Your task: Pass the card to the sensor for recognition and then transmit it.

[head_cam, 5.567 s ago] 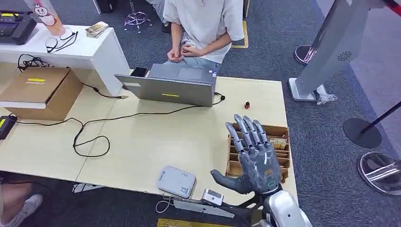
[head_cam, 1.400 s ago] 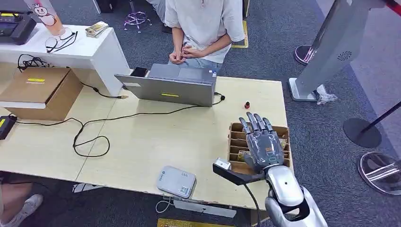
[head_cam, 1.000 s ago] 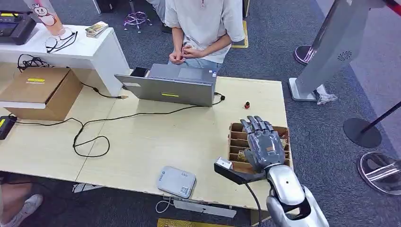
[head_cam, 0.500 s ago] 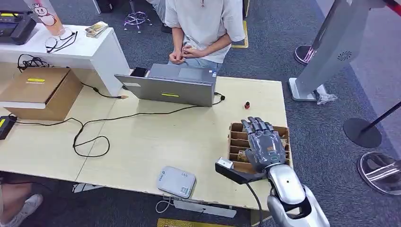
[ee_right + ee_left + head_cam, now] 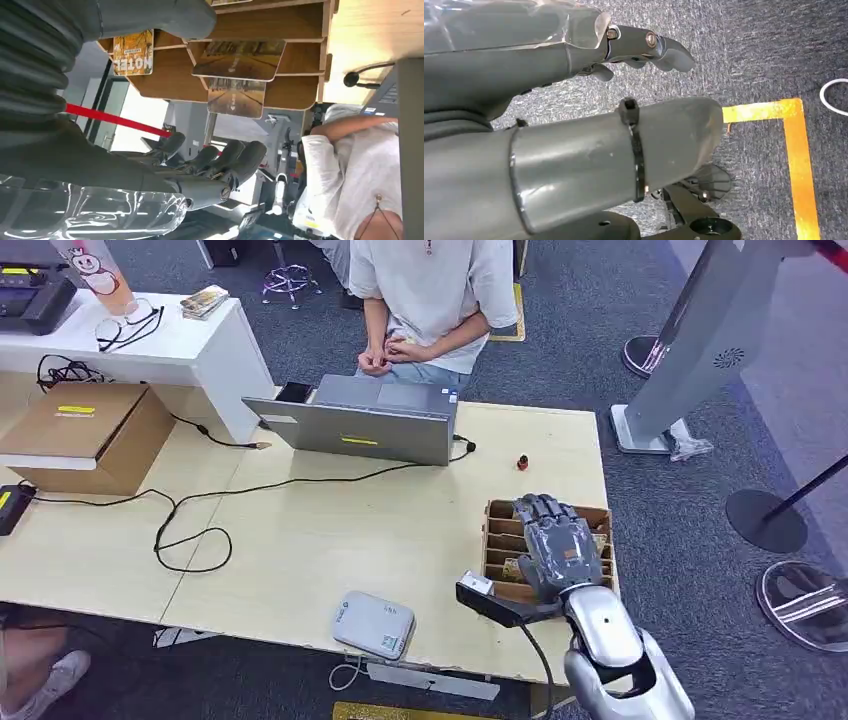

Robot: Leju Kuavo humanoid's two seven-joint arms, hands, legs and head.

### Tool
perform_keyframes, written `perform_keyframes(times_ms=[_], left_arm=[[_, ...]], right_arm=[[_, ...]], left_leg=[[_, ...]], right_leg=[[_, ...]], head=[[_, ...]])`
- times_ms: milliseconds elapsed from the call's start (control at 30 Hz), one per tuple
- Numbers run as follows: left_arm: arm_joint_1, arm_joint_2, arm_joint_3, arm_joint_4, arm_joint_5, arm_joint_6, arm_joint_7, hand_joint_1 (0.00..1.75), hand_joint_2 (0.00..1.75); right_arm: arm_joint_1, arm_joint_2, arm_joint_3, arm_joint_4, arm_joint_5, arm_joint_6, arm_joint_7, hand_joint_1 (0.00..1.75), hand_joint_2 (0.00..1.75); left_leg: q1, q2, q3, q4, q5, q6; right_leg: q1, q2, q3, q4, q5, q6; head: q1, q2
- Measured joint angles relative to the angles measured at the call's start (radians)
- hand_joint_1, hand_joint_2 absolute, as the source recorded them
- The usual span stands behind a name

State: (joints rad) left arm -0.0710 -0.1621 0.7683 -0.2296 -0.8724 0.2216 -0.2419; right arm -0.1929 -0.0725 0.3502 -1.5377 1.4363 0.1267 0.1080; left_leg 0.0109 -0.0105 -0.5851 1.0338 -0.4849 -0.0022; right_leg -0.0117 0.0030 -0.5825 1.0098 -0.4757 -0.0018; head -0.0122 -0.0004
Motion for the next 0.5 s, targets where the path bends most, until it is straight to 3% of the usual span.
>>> perform_keyframes(times_ms=[500], left_arm=[[0.000, 0.000, 0.000, 0.000, -0.001, 0.000, 0.001, 0.00, 0.00]], right_arm=[[-0.012, 0.000, 0.000, 0.035, -0.005, 0.005, 0.010, 0.59, 1.75]], left_leg=[[0.000, 0.000, 0.000, 0.000, 0.000, 0.000]], right_leg=[[0.000, 0.000, 0.000, 0.000, 0.000, 0.000]], head=[[0.000, 0.000]])
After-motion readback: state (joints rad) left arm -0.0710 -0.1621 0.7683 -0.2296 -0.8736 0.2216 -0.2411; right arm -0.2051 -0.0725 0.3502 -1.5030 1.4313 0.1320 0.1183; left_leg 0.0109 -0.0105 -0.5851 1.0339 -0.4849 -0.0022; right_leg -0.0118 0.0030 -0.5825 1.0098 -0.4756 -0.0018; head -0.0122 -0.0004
